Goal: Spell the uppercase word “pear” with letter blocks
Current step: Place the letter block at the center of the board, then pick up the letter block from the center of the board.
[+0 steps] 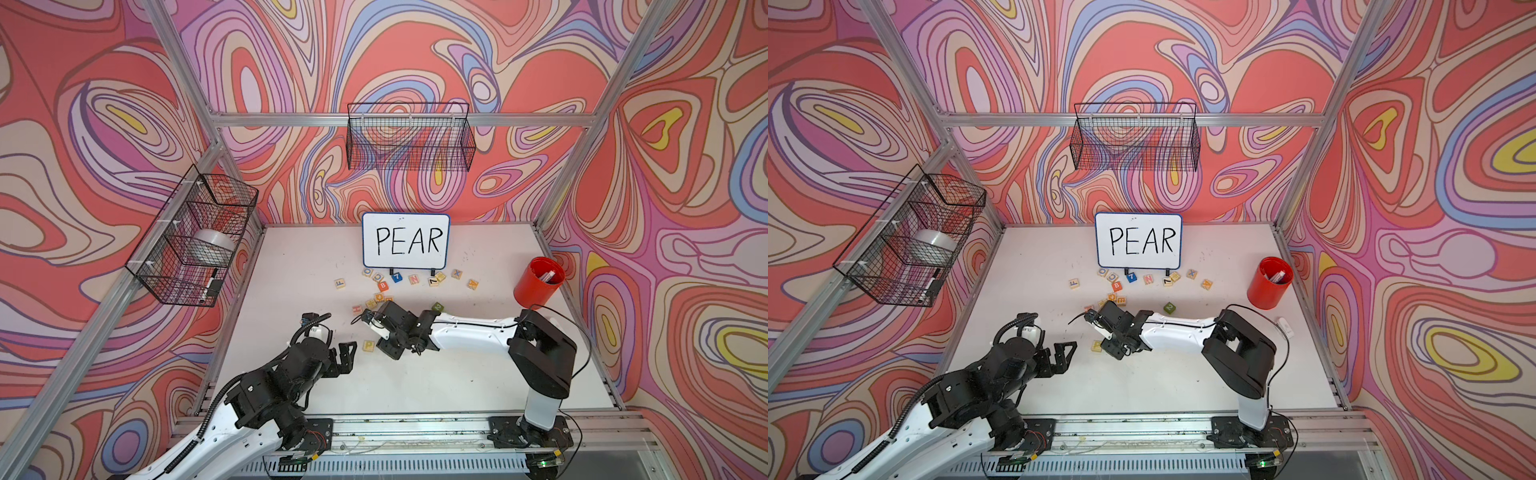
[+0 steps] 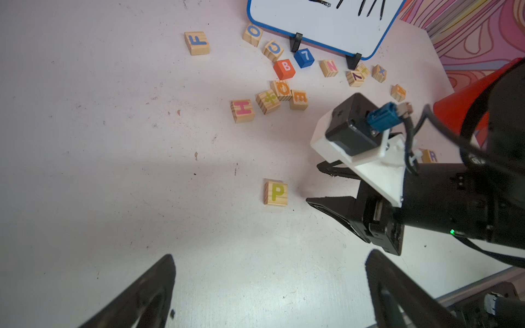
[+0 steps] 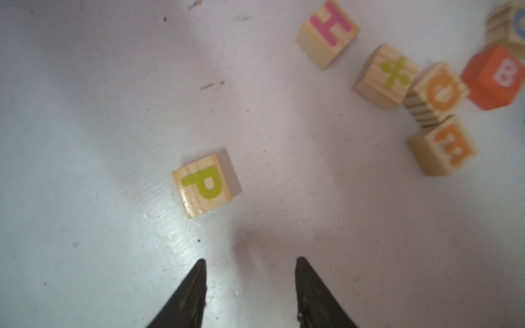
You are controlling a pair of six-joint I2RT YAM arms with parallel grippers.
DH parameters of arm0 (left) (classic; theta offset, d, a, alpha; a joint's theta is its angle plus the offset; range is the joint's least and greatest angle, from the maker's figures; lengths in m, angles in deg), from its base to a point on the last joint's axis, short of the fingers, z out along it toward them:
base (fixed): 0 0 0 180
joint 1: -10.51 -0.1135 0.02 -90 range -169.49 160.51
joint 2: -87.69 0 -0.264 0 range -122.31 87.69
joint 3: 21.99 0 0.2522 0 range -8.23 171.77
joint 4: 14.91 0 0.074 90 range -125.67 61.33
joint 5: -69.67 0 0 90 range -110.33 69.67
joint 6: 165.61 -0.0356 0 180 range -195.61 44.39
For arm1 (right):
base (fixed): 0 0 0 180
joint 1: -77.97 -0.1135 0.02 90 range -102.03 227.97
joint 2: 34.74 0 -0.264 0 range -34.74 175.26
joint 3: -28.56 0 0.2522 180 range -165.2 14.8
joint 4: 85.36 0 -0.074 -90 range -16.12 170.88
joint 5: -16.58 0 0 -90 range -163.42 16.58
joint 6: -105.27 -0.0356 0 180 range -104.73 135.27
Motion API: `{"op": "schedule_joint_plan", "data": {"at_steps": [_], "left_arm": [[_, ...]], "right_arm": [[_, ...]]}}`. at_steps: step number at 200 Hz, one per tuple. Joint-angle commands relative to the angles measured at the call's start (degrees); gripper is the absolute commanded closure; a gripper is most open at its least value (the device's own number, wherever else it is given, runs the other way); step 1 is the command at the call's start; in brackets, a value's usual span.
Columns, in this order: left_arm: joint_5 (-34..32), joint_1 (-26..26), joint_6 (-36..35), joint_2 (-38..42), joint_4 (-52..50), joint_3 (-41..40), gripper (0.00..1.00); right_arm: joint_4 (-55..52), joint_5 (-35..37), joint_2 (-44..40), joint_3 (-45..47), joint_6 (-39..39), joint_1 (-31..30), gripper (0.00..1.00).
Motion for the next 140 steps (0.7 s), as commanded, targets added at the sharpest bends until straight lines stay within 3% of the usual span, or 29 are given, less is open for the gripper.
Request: {"op": "schedule_joint_plan", "data": {"at_steps": [1,20,72,102,140], "left_arm": [[-0.6,0.1,-2.3,-0.3,1.9,2.6,0.00],[-2.0,0.1,-3.4,-0.9,3.7,3.6,0.00],[-4.2,0.1,-9.7,-8.7,16.3,3.8,0.00],[-2.8,0.1,-12.0,-17.0,23.3,5.0,0.00],[-4.9,0.1,-12.3,-26.6,25.1,8.7,0.00]], "right_arm": [[3.0,7.2,-4.3,0.8,-8.1,1.7,0.45],[4.7,17.1,-6.2,2.2,-14.7,2.8,0.40],[-2.9,27.6,-6.2,-0.4,-31.1,7.8,0.36],[-4.8,25.8,-8.1,1.4,-39.2,12.5,0.35],[-2.8,17.3,-9.0,3.8,-41.7,17.0,0.35]]}}
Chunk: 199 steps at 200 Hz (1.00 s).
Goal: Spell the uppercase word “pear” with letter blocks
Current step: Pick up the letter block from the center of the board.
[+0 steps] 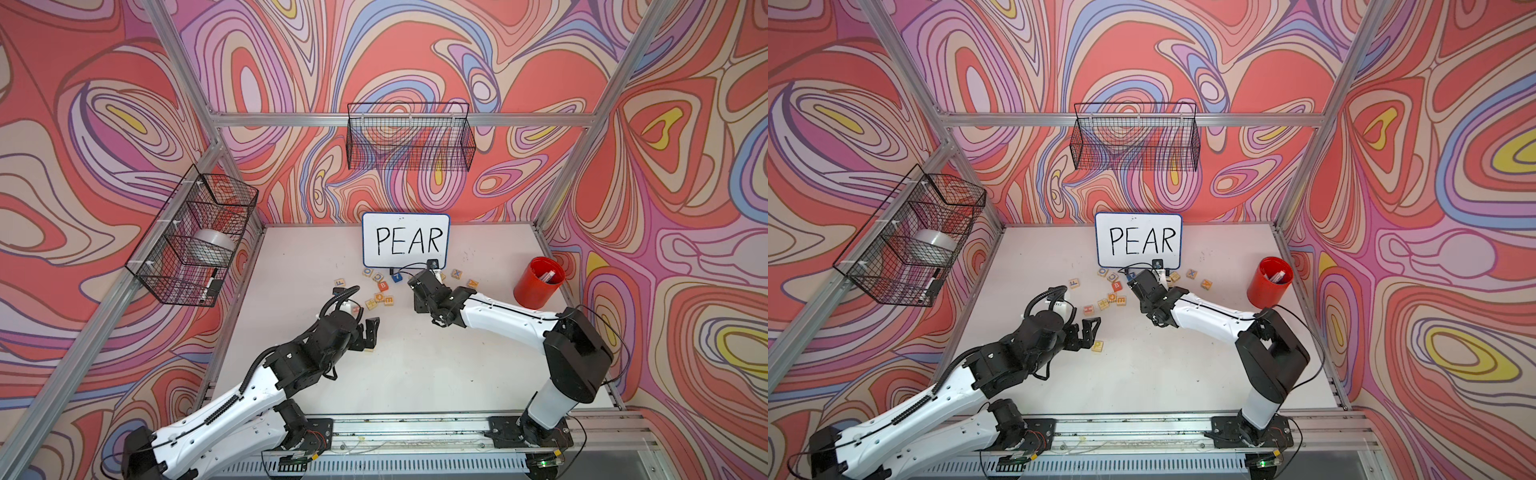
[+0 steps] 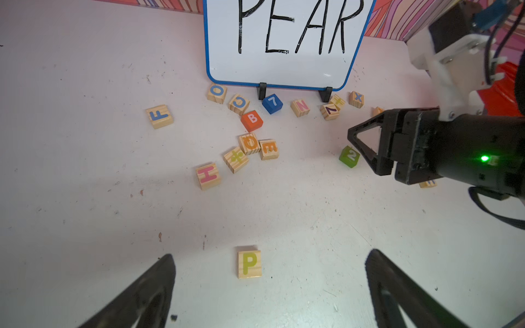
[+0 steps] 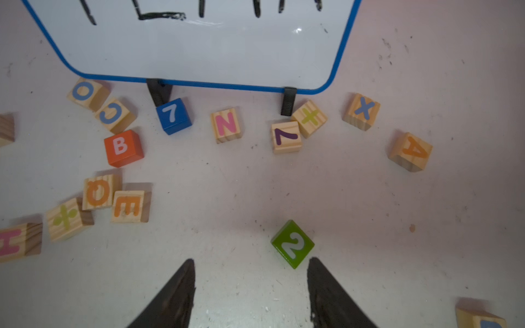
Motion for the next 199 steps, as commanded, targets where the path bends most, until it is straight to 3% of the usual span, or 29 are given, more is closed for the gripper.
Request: {"op": "schedule_joint_plan", "data": {"at_steps": [1,44,84,115,199], "left_arm": [[-2.2,0.1,-1.5,-3.8,4.1,3.1,0.00],[-5.5,-0.9,-1.4,-7.9,6.3,3.4,0.00],[6.4,-10.0,3.5,-10.2,10.3,0.9,0.00],[7.4,-11.8,3.8,-10.2,10.5,-0.3,0.00],[6.7,-12.8,2.4,-9.7,8.5,-0.2,0.00]], "right_arm": [[-0.3,-4.5,-0.6,0.4,-4.8,1.7,0.35],[0.9,-10.9,8.9,-6.2,-4.9,1.7,0.35],[4.1,-16.0,17.8,-11.8,-5.2,1.7,0.30],[7.3,-19.0,20.0,-11.7,-5.7,1.3,0.29],[4.1,-15.5,26.6,-18.1,-2.6,-2.7,0.26]]}}
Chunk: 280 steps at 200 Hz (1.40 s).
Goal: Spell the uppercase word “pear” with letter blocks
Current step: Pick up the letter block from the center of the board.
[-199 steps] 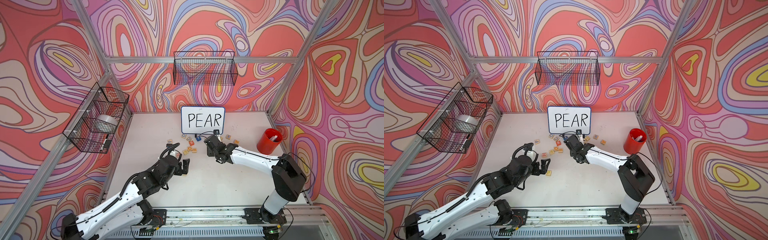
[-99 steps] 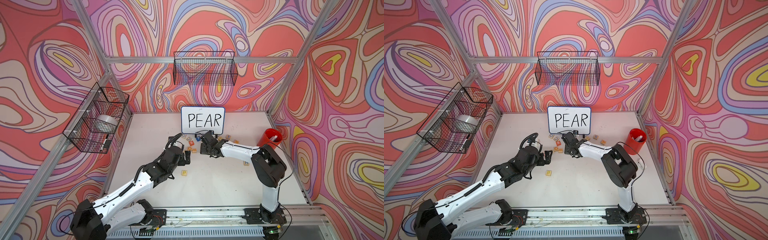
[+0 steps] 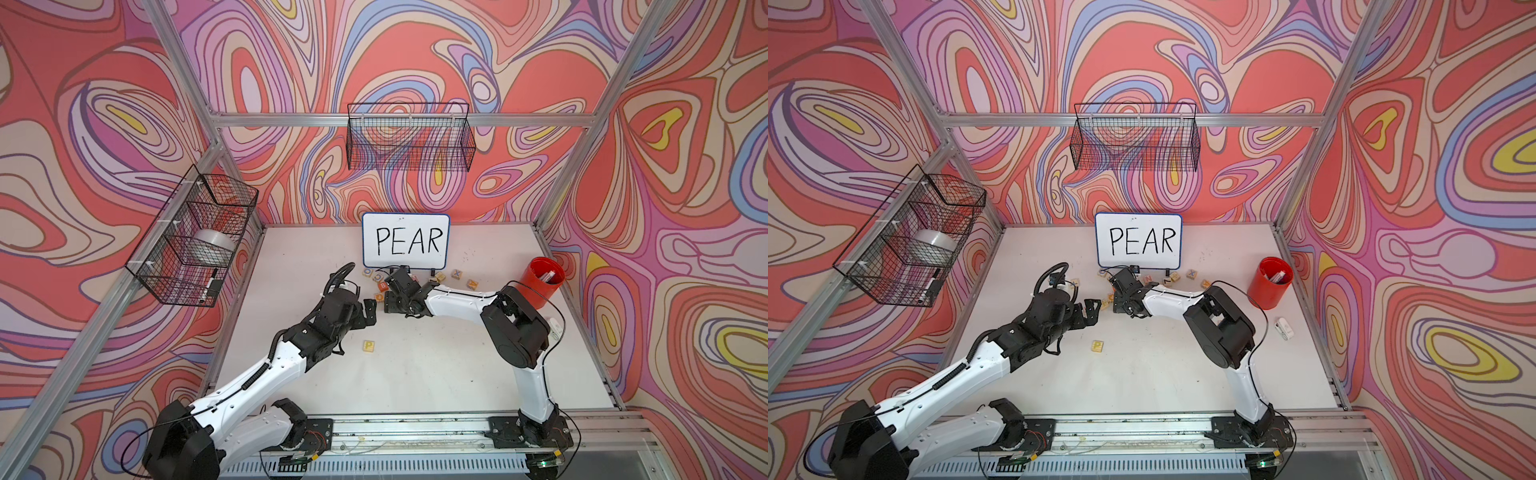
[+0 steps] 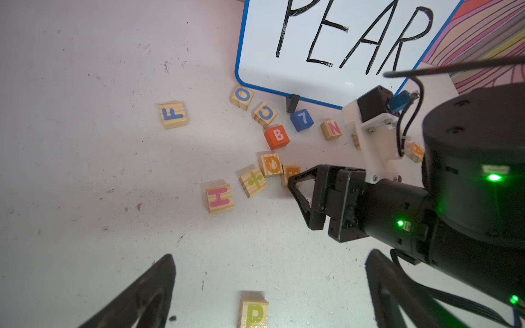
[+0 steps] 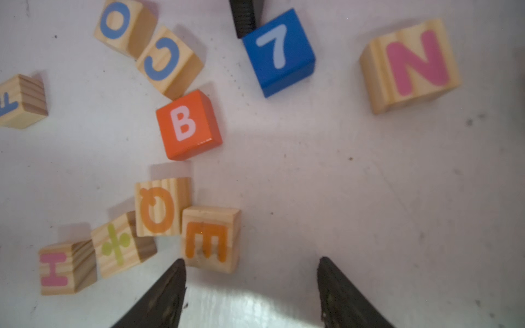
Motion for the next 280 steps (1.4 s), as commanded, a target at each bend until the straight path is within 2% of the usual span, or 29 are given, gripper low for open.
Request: {"op": "schedule_joint_plan", "data": {"at_steps": [1,29,89,125,171,190,230,258,280], "left_arm": [[-0.3,-0.4,-0.3,0.5,-0.4,-0.4,0.00],[-0.9,-0.5,-0.3,1.5,-1.2,-0.9,0.00],[-2.5,-0.5,-0.3,3.9,-3.8,-1.2,0.00],[-2.7,-0.6,-0.4,4.6,-4.6,-1.2,0.00],[-2.3,-0.6,-0.1,5.0,-5.0,-1.0,0.00],[-1.4,-0.6,-0.2,5.4,-5.9,-1.0,0.00],[1.5,-0.6,0.5,7.0,-10.3,-1.2,0.00],[3.3,-0.6,1.8,10.6,-13.4,-2.6,0.00],[3.7,-0.6,3.7,14.3,-15.6,-4.1,0.00]], "right_arm": [[-2.0,1.0,3.0,-2.1,1.3,-0.7,0.26],[-3.4,1.9,4.9,-4.0,1.6,-1.2,0.26],[-6.9,5.8,7.9,-7.4,3.6,-2.4,0.43],[-8.0,7.2,7.8,-6.8,4.3,-3.0,0.45],[-7.0,8.0,7.6,-5.3,5.0,-3.2,0.61],[-4.7,6.7,5.9,-4.4,9.2,-3.2,0.70],[-1.2,4.0,-1.4,0.8,20.8,-3.2,0.75],[1.4,-6.3,-8.9,8.2,31.9,-3.2,0.74],[-1.2,-12.6,-13.4,12.1,37.8,-3.2,0.73]]}}
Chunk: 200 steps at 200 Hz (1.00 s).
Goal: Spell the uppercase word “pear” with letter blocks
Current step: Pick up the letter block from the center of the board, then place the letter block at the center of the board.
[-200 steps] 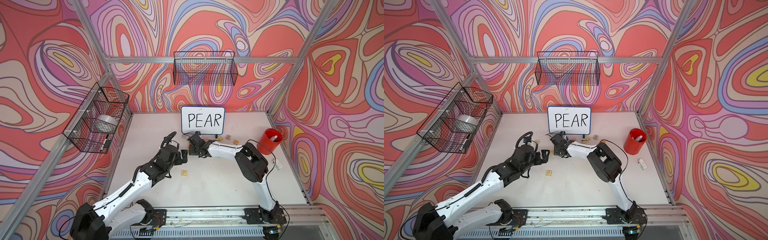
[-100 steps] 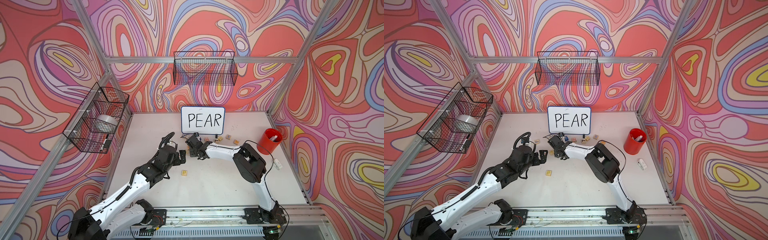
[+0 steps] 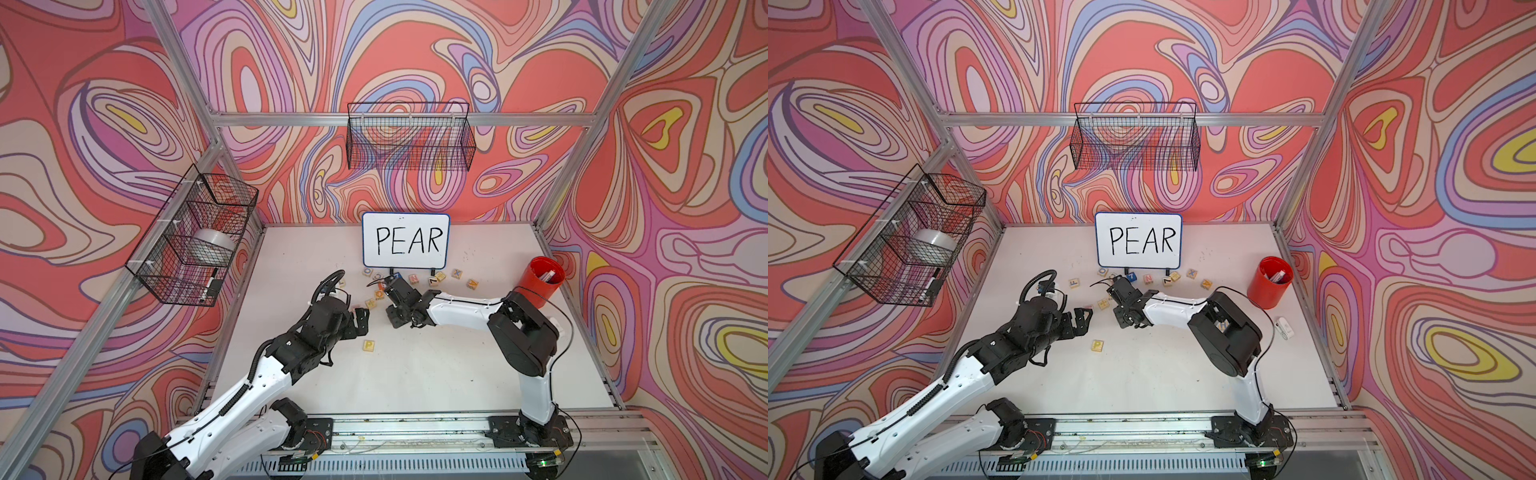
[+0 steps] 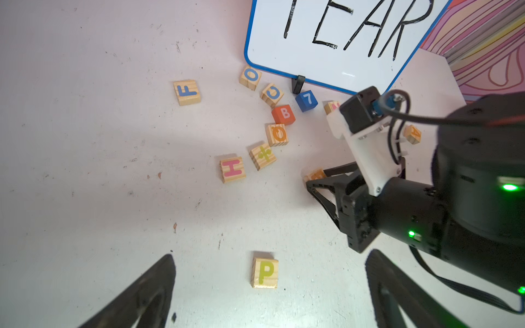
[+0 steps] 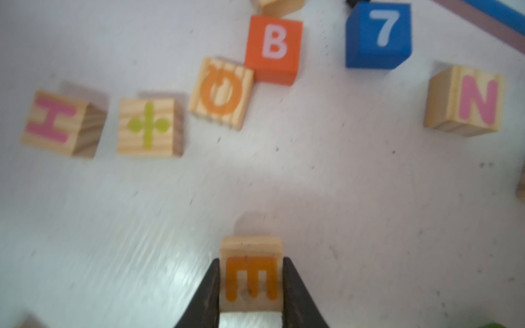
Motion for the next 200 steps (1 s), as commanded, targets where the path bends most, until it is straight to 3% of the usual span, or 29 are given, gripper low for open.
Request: {"op": "schedule_joint_plan", "data": {"at_steps": [1,56,103,200], "left_arm": [[1.3,-0.3,2.6,3.6,-5.2,-2.0,0.00],[4.0,-0.3,6.2,10.8,-7.3,-6.1,0.00],[4.8,-0.3,4.9,9.6,-10.3,-4.9,0.00],[4.3,-0.3,6.9,10.8,-10.2,-6.1,0.00]], "right_arm": [[-0.8,-9.9,-5.4,3.1,10.9,-0.2,0.73],[-4.2,-14.1,-8.9,7.2,16.4,-3.1,0.72],[-6.8,-15.6,-5.8,5.0,21.4,-5.9,0.72],[-7.0,-13.1,-0.1,2.3,23.2,-9.9,0.73]]}}
